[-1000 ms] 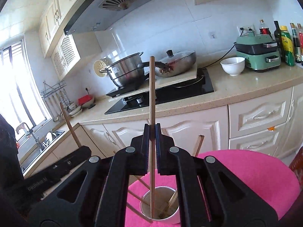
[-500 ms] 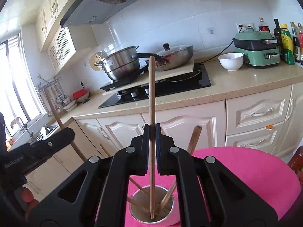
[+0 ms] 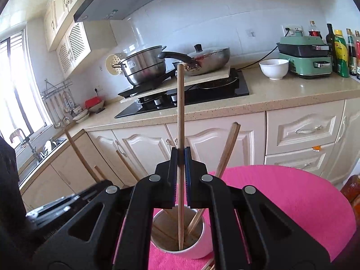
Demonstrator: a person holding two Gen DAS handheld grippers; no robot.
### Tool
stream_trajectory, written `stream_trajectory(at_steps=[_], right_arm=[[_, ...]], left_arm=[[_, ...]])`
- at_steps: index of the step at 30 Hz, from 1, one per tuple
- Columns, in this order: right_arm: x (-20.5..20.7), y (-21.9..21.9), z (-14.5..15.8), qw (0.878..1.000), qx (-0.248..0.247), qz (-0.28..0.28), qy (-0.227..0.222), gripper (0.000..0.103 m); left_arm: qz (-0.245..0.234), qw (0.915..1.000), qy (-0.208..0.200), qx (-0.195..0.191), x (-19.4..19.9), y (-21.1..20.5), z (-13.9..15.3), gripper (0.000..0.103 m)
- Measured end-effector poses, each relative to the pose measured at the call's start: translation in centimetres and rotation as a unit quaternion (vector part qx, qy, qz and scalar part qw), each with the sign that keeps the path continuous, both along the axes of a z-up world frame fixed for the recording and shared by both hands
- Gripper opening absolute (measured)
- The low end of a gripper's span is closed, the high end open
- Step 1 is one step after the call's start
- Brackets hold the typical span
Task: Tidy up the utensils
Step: 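Lift both held chopsticks upright and carry them over the pink cup, then open both tools to drop the chopsticks into the pink cup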
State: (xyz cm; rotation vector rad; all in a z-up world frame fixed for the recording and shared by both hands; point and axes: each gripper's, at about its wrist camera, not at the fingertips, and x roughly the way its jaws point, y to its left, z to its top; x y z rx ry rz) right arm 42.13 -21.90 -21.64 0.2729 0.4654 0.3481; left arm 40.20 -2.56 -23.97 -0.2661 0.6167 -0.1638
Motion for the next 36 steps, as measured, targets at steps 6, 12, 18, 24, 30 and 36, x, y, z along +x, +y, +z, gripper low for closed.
stream_trajectory(at_steps=[6,12,18,24,30,36], right_arm=[[-1.4,-0.1,-0.4,1.0,-0.012,0.0,0.007,0.007],[-3.0,-0.4,-1.2,1.0,-0.014,-0.009,0.02,0.007],[-4.1,-0.1,-1.4,0.999,-0.018,-0.009,0.025,0.007],[-4.9,0.3,-1.9,0.999,-0.026,-0.01,0.032,0.007],[-5.7,0.9,-2.4,0.999,-0.033,-0.011,0.04,0.007],[-6.3,1.0,-2.8,0.998,-0.033,-0.018,0.05,0.007]], left_arm=[[-0.01,0.9997,0.02,0.009,-1.2,-0.5,-1.1,0.007],[-0.015,0.9993,0.033,0.012,-1.9,-0.8,-1.6,0.008],[-0.015,0.9981,0.057,0.015,-2.2,-0.7,-2.0,0.02],[-0.004,0.9972,0.072,0.021,-3.1,-0.2,-2.4,0.029],[0.01,0.997,0.069,0.034,-4.1,0.1,-2.0,0.03],[0.017,0.9962,0.066,0.056,-5.0,0.0,-1.8,0.031]])
